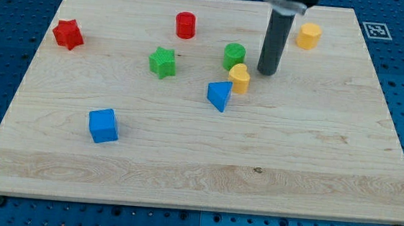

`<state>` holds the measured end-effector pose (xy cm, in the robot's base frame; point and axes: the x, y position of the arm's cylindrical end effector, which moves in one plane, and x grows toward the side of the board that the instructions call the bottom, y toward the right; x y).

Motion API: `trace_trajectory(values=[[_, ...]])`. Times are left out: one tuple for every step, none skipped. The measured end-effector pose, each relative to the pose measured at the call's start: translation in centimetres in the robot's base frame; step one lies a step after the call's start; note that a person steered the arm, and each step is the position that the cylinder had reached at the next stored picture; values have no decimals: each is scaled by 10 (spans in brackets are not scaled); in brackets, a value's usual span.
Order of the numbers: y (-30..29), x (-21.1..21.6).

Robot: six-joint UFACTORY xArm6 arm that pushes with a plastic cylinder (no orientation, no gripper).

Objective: Push the green circle into the yellow heart

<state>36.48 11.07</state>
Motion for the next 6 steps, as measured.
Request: trace_trajectory(values=[[-5, -4], [-46, -8], [-66, -53], [-69, -69], [-100, -60], [-103, -60]])
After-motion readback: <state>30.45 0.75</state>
